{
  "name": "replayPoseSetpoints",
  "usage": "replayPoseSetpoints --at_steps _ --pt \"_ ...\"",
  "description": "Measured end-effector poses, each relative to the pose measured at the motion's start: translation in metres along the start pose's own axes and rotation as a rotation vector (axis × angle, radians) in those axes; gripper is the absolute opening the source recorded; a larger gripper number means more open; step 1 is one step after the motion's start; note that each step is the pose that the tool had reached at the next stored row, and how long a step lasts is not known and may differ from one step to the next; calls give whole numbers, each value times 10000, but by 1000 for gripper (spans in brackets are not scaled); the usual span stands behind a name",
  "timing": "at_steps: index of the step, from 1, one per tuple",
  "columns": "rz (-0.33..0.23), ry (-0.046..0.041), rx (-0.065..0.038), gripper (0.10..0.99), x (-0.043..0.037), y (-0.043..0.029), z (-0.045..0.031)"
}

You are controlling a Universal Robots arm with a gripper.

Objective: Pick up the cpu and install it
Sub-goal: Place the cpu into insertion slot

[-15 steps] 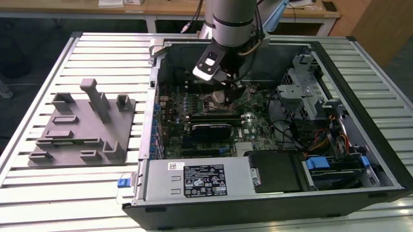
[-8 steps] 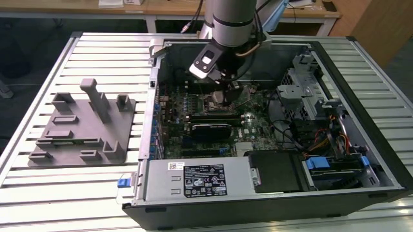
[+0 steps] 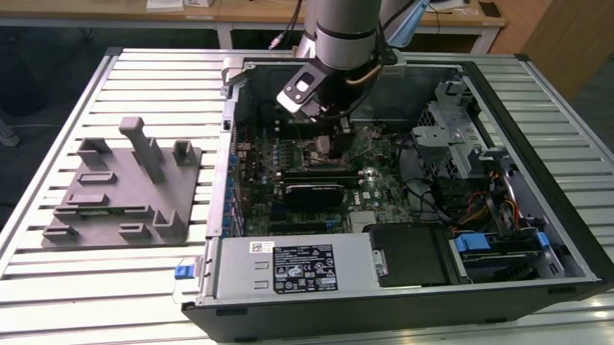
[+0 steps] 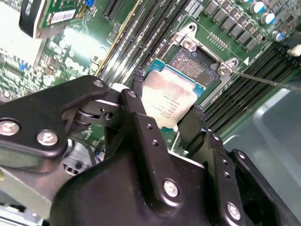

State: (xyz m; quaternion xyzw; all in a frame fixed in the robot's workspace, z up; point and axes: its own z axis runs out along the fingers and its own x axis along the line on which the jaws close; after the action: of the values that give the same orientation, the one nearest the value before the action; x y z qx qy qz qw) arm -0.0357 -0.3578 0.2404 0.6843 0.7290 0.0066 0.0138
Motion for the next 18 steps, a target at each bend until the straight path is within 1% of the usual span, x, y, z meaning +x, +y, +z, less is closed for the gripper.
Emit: replayPoseSetpoints --at_steps 3,7,9,15,18 --pt "443 -32 7 545 -1 0 1" --pt "462 -37 7 545 0 0 1" --pt "465 -39 -20 545 0 -1 4" --pt "465 -50 -288 545 0 -4 25" --pt "468 -62 -493 545 1 -8 40"
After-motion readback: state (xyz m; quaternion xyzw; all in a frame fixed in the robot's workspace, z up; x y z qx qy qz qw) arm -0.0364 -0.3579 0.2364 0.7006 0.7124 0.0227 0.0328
